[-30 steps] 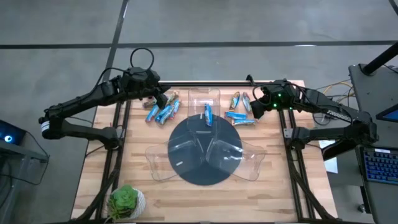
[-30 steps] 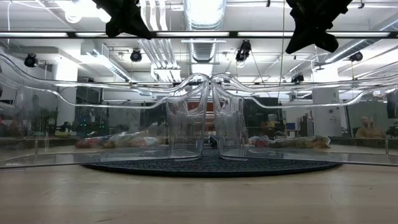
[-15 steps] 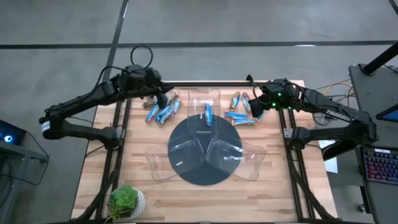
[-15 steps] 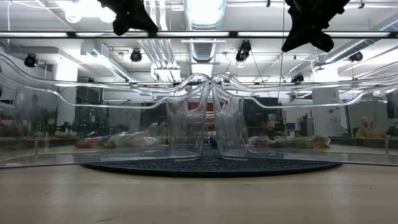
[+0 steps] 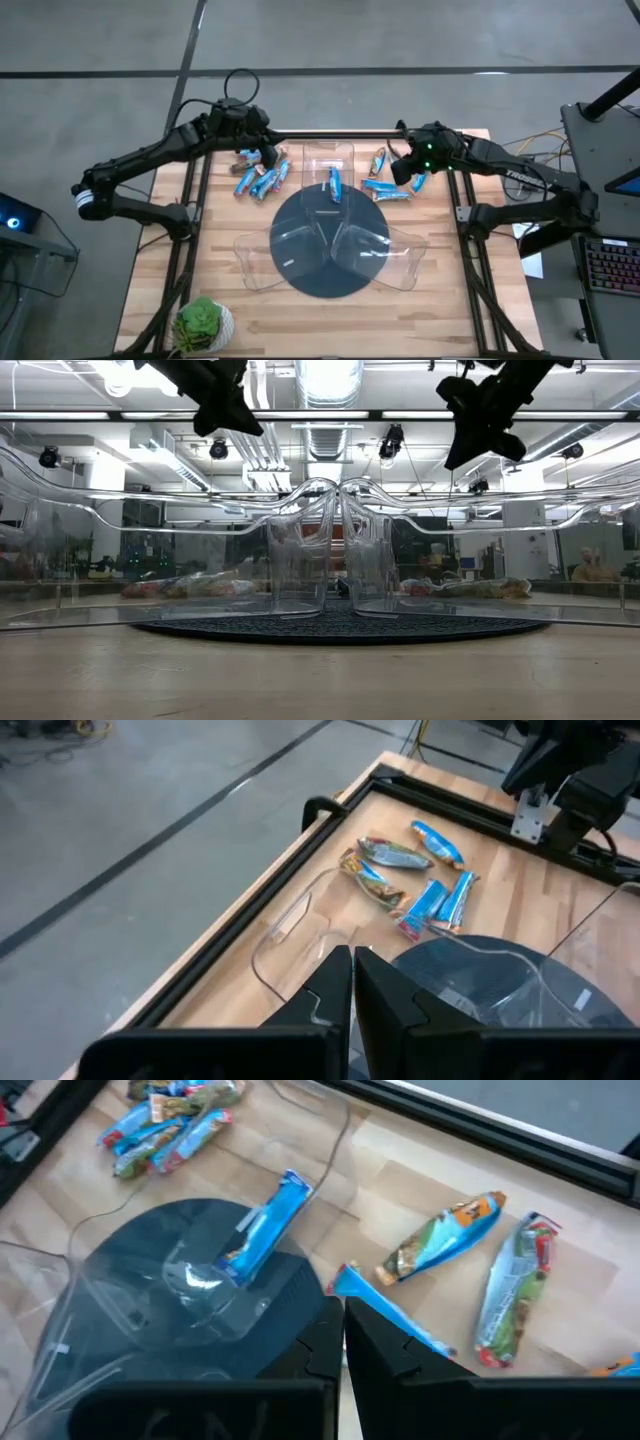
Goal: Pick and place Granola Bars by type
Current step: Put the yellow granola bar into the right transparent bin
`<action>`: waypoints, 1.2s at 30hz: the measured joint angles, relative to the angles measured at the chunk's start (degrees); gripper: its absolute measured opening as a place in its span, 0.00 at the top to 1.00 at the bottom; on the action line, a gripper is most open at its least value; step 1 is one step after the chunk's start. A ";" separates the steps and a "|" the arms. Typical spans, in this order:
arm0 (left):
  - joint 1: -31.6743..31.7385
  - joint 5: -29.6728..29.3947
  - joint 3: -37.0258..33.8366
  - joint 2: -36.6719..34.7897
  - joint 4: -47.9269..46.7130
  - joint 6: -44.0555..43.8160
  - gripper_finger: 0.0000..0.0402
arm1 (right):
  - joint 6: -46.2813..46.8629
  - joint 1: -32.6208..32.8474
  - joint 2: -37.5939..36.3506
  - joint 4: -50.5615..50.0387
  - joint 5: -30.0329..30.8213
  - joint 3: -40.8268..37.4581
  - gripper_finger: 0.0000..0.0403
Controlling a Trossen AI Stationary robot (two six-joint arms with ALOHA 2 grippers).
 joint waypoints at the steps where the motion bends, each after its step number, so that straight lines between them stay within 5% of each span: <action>1: 0.35 0.52 0.00 0.24 0.20 0.04 1.00 | -0.86 -1.03 0.38 0.06 -0.93 0.27 0.98; 15: 6.91 5.28 0.00 0.96 0.85 0.55 1.00 | -9.49 -14.33 2.92 0.40 -8.12 3.61 0.98; 36: 7.28 5.32 0.00 1.17 0.78 -0.54 1.00 | -1.79 -15.75 3.42 -5.11 -7.47 -0.23 0.98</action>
